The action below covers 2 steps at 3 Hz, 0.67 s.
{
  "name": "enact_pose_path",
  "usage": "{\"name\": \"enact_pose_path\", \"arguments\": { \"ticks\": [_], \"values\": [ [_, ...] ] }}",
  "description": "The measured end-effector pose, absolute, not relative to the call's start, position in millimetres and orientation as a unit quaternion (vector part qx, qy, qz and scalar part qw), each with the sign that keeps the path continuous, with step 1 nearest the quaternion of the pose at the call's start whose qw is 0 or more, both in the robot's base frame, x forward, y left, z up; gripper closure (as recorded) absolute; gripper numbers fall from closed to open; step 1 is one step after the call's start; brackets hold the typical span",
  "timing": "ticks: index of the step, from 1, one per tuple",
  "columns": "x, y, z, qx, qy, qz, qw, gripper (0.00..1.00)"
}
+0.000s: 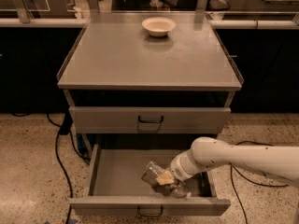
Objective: Place water bottle into middle drawer
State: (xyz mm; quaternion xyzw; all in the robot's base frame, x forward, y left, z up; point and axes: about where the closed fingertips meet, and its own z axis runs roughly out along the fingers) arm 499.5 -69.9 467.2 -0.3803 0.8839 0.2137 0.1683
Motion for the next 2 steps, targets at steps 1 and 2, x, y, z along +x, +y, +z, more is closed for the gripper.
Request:
{"name": "enact_pose_path", "arguments": {
  "ticks": [1,2],
  "values": [
    [506,-73,458,-0.37,0.889,0.21,0.169,1.0],
    [520,-76,444,-0.358,0.895,0.21,0.166,1.0]
  ]
}}
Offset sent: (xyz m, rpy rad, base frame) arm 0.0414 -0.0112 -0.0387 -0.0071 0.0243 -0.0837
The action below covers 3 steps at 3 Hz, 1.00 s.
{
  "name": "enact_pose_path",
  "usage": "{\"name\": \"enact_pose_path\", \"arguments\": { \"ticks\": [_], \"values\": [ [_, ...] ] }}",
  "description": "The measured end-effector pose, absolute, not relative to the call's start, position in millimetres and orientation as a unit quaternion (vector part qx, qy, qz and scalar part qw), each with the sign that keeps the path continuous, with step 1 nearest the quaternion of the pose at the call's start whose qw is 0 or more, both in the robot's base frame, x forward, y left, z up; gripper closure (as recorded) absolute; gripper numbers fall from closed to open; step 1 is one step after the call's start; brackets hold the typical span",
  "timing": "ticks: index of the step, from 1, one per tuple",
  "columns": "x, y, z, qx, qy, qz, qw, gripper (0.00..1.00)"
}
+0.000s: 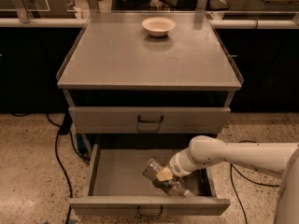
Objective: Place water bottle into middle drawer
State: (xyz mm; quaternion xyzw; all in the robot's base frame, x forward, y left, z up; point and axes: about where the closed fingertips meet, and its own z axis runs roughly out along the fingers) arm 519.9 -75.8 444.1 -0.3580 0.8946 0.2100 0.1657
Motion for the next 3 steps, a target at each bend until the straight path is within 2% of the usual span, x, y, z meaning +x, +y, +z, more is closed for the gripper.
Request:
{"name": "enact_pose_path", "arguments": {
  "ticks": [3],
  "values": [
    [548.2,-72.3,421.7,-0.351,0.889,0.24,0.17,1.0]
  ]
}}
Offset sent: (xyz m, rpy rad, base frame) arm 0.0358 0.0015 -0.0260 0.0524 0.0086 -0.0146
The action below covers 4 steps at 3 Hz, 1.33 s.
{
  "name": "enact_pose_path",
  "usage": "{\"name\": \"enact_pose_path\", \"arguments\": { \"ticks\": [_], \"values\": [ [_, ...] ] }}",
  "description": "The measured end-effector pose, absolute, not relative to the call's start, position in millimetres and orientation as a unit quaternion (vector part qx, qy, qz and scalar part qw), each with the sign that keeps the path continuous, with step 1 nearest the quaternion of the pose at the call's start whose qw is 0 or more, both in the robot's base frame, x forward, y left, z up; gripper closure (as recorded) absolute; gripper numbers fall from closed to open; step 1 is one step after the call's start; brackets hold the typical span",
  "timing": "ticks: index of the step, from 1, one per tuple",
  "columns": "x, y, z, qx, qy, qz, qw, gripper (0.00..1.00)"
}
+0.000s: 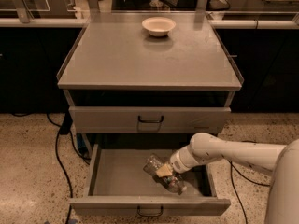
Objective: Place water bottle into middle drawer
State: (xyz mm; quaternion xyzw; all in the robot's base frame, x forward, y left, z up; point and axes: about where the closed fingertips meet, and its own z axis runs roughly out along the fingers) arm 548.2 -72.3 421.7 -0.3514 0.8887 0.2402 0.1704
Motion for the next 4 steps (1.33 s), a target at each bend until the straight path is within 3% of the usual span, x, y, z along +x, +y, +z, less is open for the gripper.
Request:
{"name": "enact_pose_path", "arguments": {
  "ticks": [1,3,4],
  "values": [
    [548.2,-72.3,421.7,-0.351,0.889,0.24,0.17,0.82],
    [548.2,-72.2,421.7,-0.351,0.889,0.24,0.17,0.2],
    [548.0,-71.9,421.4,-0.352,0.889,0.24,0.17,0.0]
  ]
}}
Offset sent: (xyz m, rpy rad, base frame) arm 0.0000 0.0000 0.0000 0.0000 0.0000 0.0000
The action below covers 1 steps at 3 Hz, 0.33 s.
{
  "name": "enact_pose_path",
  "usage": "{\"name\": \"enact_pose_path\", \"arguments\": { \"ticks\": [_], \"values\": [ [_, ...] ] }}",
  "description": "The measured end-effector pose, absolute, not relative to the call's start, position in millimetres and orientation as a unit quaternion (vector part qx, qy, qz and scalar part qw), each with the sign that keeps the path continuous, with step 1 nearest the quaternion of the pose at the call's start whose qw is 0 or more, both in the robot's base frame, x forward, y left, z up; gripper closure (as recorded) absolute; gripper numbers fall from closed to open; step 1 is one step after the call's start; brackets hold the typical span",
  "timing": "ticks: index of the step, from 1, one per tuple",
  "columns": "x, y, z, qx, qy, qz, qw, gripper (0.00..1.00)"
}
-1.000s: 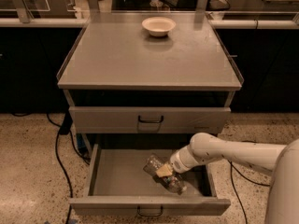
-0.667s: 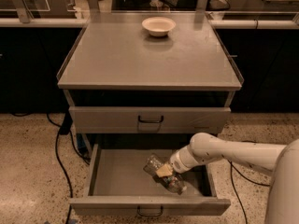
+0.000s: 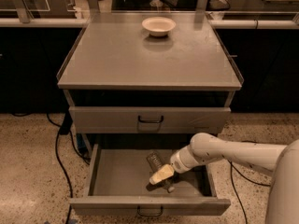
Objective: Place water bottle into middle drawer
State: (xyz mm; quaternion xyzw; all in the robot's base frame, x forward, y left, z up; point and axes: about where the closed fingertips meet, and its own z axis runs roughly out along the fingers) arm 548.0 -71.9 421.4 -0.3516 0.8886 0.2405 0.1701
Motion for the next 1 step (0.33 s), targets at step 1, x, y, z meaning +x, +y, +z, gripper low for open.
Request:
{"name": "enact_pose_path", "arguments": {
  "ticks": [1],
  "values": [
    [547.9,-71.9,421.4,-0.352,0.889,0.241,0.17,0.0]
  ]
}}
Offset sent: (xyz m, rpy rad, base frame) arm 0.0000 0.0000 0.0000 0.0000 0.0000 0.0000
